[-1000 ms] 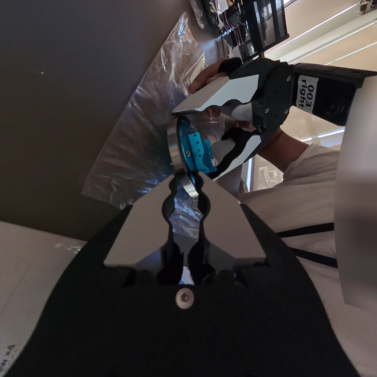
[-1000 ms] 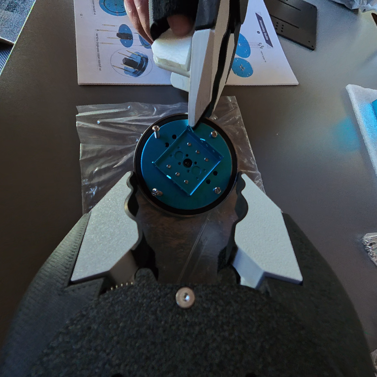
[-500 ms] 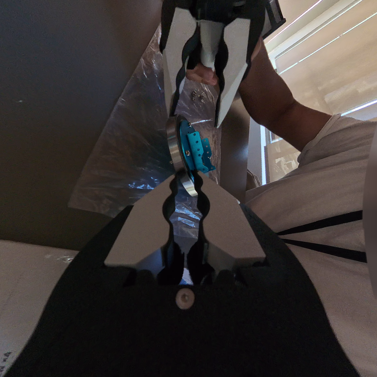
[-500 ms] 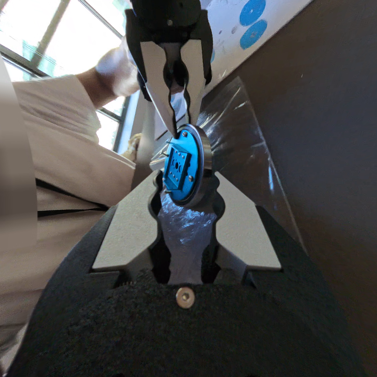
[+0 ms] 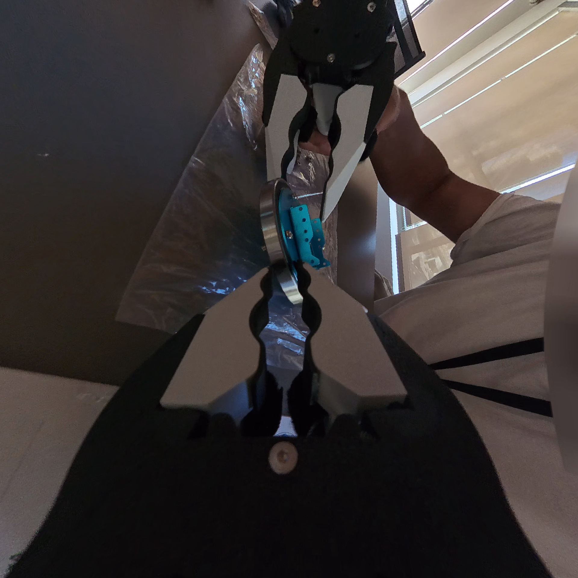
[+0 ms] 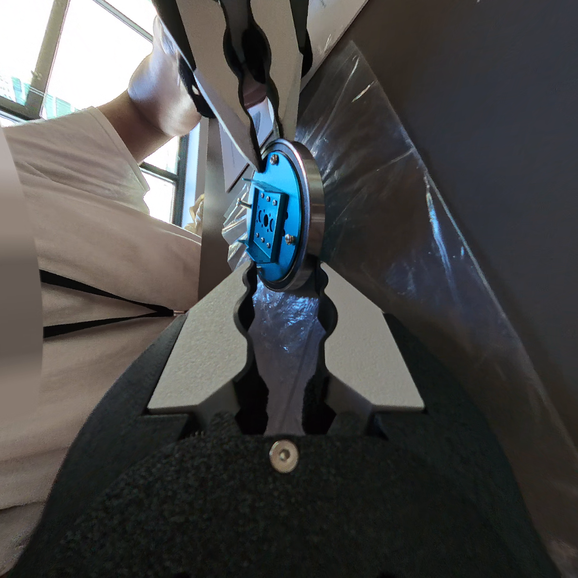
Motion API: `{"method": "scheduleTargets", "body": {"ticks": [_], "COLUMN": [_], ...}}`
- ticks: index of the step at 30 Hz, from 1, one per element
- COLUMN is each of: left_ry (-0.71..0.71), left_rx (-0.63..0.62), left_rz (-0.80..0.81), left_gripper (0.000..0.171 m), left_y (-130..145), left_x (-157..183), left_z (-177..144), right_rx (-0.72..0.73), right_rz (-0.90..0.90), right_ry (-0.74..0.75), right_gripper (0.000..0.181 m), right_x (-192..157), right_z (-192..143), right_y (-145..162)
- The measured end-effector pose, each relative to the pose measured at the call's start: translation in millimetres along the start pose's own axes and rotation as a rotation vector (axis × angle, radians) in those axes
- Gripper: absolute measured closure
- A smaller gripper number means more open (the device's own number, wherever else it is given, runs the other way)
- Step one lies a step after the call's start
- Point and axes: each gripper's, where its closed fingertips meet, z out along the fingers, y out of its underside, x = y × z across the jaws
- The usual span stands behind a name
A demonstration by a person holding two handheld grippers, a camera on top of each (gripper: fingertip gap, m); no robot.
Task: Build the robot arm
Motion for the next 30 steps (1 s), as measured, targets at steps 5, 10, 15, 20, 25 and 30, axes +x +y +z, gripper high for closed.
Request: {"method": "scheduleTargets", "body": {"ticks": [5,10,15,20,25,30], "left_ry": [0.020,0.010,0.009,0.003,-0.003,0.015], "left_rx": [0.023,0.017,0.023,0.020,0.013,0.032], "left_rz": [-0.032,-0.029,-0.034,-0.039,-0.032,-0.020], "left_gripper": [0.159,0.159,0.158,0.158,0.158,0.158], "left_y": [-3.3,-2.0,-2.5,-1.6,-1.2,-4.7], "left_x": [1.7,1.6,1.0,-0.8,-2.2,0.7], "left_z": [1.0,2.9,2.3,1.0,1.3,0.6], "right_rx": [0.087,0.108,0.218,0.231,0.186,0.227], "right_rz": [0.052,0.068,0.144,0.121,0.052,0.099], "right_ry": [-0.014,0.003,-0.091,-0.081,0.007,-0.077], "right_gripper": [0.166,0.165,0.171,0.170,0.166,0.170], "right_x": [2.0,2.8,-3.5,-2.0,4.2,-4.0], "right_z": [-6.8,-7.0,-15.2,-15.0,-8.7,-13.8], "right_y": [-7.2,-5.4,-18.3,-21.7,-16.4,-20.6]}}
